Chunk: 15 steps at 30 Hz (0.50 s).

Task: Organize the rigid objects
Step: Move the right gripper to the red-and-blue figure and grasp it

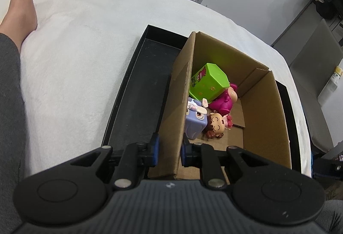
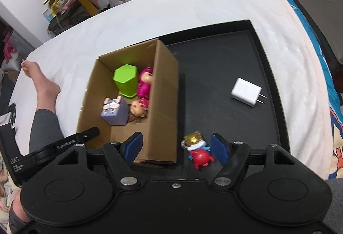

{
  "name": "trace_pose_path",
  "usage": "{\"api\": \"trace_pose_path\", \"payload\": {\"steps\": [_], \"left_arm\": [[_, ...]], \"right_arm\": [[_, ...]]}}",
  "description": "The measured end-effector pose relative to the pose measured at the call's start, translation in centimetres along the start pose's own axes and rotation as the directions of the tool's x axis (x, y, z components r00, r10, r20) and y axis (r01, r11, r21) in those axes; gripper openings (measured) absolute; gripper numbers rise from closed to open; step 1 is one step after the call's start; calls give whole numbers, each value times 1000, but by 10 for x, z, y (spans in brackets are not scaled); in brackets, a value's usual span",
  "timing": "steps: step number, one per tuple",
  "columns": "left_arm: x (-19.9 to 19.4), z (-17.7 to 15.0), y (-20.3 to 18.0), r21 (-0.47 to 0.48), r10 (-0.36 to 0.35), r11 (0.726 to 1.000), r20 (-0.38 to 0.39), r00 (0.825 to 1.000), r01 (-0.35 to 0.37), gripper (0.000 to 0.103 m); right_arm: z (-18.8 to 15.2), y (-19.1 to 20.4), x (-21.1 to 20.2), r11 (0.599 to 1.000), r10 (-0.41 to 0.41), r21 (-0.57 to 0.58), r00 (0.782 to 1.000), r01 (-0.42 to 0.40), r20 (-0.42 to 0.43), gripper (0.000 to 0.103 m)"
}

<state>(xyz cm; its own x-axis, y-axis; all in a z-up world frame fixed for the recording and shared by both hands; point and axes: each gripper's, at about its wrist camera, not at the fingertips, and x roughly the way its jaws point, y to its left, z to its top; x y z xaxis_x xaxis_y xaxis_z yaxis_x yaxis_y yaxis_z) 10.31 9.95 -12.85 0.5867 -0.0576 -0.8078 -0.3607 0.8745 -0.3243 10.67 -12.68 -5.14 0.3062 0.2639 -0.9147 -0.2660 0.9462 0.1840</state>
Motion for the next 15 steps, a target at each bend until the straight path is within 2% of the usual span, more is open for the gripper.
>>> {"api": "trace_pose_path", "payload": {"steps": [15], "left_arm": [[-6,3,6,-41,33,999,22,999,-32,17]], "right_arm": [[-16,-31,22,998,-28,56,998,31,-56,69]]}}
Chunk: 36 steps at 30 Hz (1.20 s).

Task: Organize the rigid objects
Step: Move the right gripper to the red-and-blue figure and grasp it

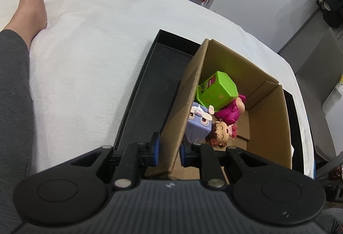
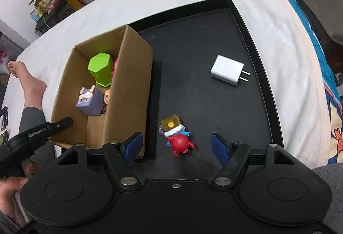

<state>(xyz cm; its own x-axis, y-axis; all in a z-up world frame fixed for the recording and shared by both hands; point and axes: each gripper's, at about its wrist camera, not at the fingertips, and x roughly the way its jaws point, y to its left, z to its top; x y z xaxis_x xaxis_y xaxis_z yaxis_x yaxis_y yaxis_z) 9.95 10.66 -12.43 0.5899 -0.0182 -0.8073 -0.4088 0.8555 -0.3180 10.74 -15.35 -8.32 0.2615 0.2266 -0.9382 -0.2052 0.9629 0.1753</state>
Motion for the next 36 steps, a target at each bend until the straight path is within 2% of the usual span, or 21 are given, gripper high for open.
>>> {"api": "trace_pose_path", "payload": {"steps": [13,28,31,33,36], "left_arm": [[-2,3,4,-17,13,1000,7,1000,-13,17],[-2,3,3,-2,15,1000,5,1000,-15,17],[-2,2,3,-2,15,1000,4,1000,-15,17],[-2,2,2,-3,15,1000,4,1000,-15,17],[-2,2,3,-1,15,1000,5,1000,-15,17]], "right_arm": [[-4,-12,33,1000,-13,14,998,14,-59,69],[0,-6,70,1000,-18,15,994,20,-110,68],[1,-7,75,1000,-21,19,993,24,-120,63],[1,-9,78,999,-19,30,992,23,-128,51],[0,-10,81,999,-22,41,991,28,-134,43]]}}
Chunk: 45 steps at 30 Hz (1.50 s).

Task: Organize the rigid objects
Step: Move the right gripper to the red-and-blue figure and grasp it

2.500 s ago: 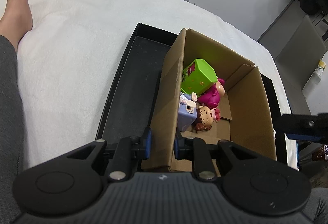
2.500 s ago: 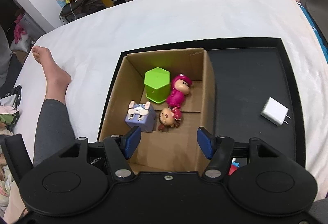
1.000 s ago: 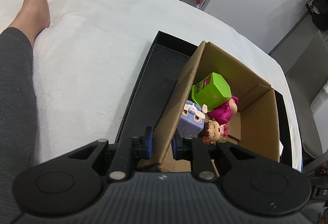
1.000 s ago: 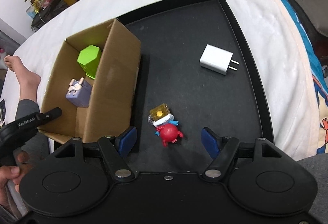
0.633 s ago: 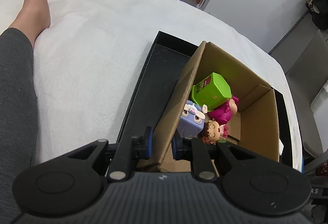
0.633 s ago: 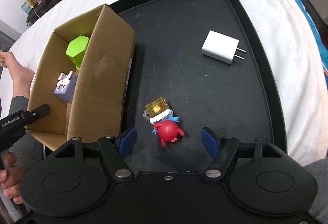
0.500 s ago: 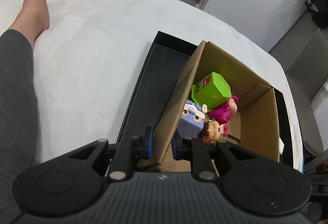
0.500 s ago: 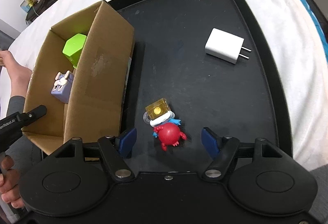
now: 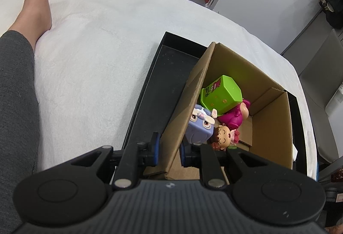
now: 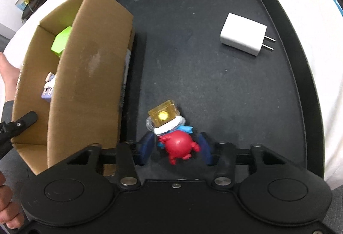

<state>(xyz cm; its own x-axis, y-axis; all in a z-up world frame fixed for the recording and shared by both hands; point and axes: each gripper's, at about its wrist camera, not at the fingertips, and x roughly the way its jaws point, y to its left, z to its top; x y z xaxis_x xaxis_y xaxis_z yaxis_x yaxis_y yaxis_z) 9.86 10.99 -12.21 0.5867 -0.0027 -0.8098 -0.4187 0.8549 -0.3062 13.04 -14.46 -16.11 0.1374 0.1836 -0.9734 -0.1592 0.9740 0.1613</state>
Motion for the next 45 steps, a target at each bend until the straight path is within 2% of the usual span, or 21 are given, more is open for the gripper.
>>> {"api": "trace_pose_path", "payload": {"steps": [4,13,17,21,24,32,37,40,41,45], "left_arm": [[1,0,0,2,1,1000,-1,1000,-1,17],[1,-1,0,6,3,1000,1,1000,-3,17],[1,-1,-1,16,7,1000,3,1000,-7,17],[0,-1,-2,17,0,1000,-2,1000,0,17],[0,0,-2,20,-4,1000,-5,1000,5,18],[3,-1,-3,31,-31,999,-23,999,32,18],[4,-2,-5,42,-39,998,-29,999,40,18],[5,-3,-6,46,-42,998,-31,999,43,18],[5,-2,-7,46,-42,998,-31,999,43,18],[6,-3,-9,52,-43,998,-32,999,45,18]], "right_arm": [[0,-6,-2,1000,-3,27,1000,3,3,40],[-5,-30,-11,983,-51,178,998,46,22,40],[-5,-38,-14,974,-30,225,999,25,20,42],[-3,-33,-21,985,-27,174,999,21,32,52],[0,-28,-22,992,-58,111,998,54,29,58],[2,-5,-8,992,-117,-38,993,116,-11,58],[3,-1,-2,988,-143,-61,990,143,-9,58],[4,1,0,986,-150,-80,989,149,-10,53],[2,1,-1,985,-149,-84,989,147,-12,41],[2,4,-8,985,-150,-82,989,149,-2,39]]}}
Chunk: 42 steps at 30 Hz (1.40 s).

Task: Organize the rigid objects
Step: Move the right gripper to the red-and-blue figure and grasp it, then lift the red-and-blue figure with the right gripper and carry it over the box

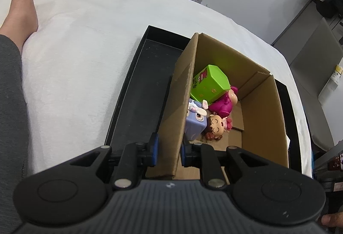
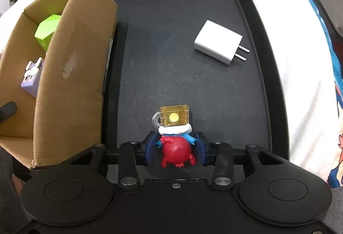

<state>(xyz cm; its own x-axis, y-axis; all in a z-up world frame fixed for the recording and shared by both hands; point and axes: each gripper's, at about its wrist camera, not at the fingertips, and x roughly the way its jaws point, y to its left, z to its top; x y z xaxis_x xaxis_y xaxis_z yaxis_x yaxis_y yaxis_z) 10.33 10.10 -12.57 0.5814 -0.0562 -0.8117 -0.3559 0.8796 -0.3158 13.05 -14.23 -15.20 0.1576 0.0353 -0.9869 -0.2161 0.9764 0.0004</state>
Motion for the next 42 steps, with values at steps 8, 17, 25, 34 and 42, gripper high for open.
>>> {"api": "trace_pose_path", "payload": {"steps": [8,17,25,34,42], "left_arm": [[0,-1,-2,9,-2,1000,0,1000,2,18],[2,-2,-2,8,-5,1000,0,1000,5,18],[0,-2,-2,5,-20,1000,-10,1000,20,19],[-1,-3,-2,-3,-30,1000,-14,999,30,20],[-3,-3,0,-3,-40,999,-17,999,40,21]], "right_arm": [[4,-1,-26,1000,7,19,999,-8,47,38],[7,4,-55,1000,12,19,996,-13,88,38],[20,8,-70,1000,17,0,991,-18,129,38],[32,24,-92,999,27,-25,983,-23,181,38],[44,44,-107,998,42,-56,975,-30,219,38]]}}
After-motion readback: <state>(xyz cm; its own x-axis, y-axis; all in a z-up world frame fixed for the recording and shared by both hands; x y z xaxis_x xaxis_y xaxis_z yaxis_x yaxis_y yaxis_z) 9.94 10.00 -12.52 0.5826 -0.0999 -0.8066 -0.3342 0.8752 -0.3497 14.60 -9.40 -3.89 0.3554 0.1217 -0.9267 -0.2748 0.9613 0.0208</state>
